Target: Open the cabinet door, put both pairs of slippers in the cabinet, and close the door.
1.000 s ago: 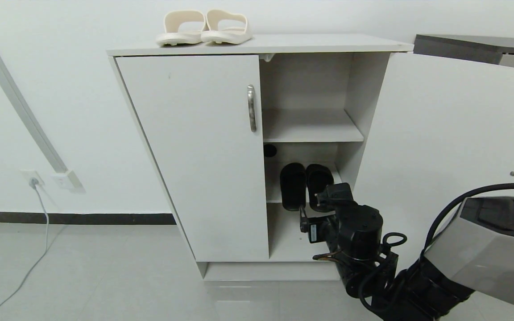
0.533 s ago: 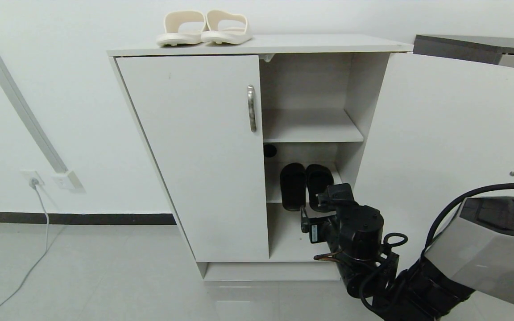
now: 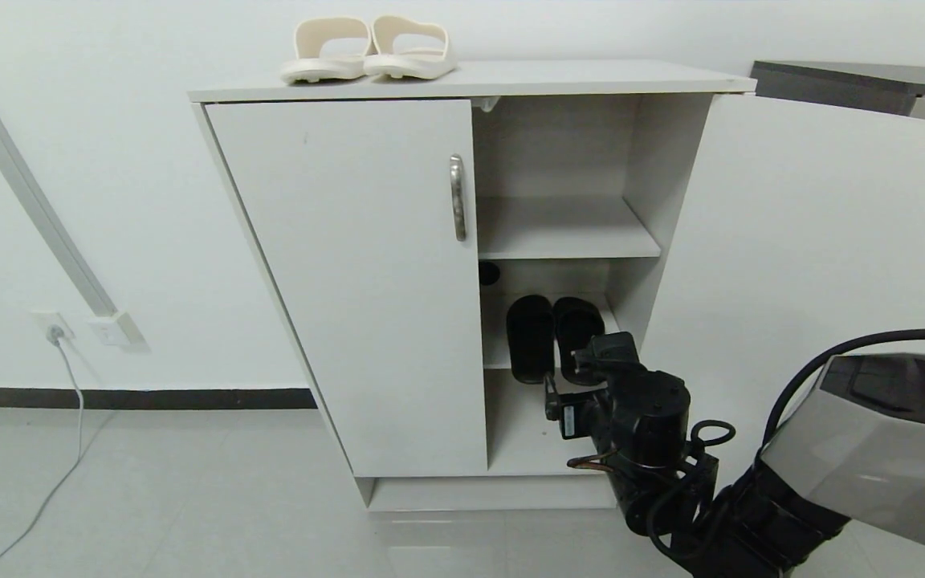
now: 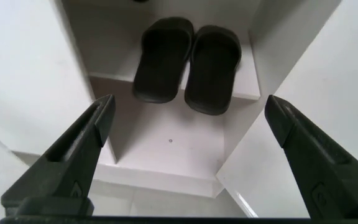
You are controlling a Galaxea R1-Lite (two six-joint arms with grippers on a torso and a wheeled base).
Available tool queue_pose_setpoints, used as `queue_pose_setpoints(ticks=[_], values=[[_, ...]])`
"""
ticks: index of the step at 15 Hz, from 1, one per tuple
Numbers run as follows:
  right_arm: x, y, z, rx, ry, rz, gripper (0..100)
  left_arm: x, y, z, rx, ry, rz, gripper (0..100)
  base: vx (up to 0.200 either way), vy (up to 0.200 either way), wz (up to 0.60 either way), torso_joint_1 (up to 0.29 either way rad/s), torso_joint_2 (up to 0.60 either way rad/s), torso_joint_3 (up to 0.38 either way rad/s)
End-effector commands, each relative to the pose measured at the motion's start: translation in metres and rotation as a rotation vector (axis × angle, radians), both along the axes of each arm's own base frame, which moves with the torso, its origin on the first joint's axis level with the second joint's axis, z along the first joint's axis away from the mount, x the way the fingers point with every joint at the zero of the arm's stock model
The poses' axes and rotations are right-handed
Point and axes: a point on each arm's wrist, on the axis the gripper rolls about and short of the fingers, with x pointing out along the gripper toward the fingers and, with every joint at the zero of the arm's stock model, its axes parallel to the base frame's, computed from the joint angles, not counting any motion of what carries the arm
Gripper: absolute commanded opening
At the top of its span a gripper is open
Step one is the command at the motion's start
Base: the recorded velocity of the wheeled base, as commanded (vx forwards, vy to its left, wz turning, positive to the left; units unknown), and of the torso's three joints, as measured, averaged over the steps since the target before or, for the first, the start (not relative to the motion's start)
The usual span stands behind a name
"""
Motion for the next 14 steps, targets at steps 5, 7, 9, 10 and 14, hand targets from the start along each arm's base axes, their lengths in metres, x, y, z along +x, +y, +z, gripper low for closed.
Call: queue_pose_setpoints(ticks=[5, 7, 9, 10, 14], values=[[0.001, -0.005, -0.001, 0.003, -0.006, -0.009, 100, 0.0, 0.0, 0.0, 0.002, 0.0, 0.0, 0, 0.0, 0.2, 0.0, 0.002, 0.0, 0.005], [0.003, -0.01, -0.001, -0.004, -0.026, -0.017, 100, 0.0, 0.0, 0.0, 0.002, 0.0, 0.0, 0, 0.0, 0.2, 0.0, 0.0, 0.0, 0.002], [0.005, -0.014, 0.002, -0.011, -0.058, -0.012, 100, 0.0, 0.0, 0.0, 0.002, -0.001, 0.0, 0, 0.0, 0.2, 0.0, 0.002, 0.0, 0.005], [0.006, -0.015, 0.002, -0.023, -0.062, -0.013, 100, 0.0, 0.0, 0.0, 0.002, 0.0, 0.0, 0, 0.0, 0.2, 0.0, 0.002, -0.01, -0.002], [0.005, -0.016, -0.001, -0.033, -0.052, 0.01, 100, 0.0, 0.0, 0.0, 0.002, -0.001, 0.0, 0, 0.0, 0.2, 0.0, 0.004, 0.0, 0.001]])
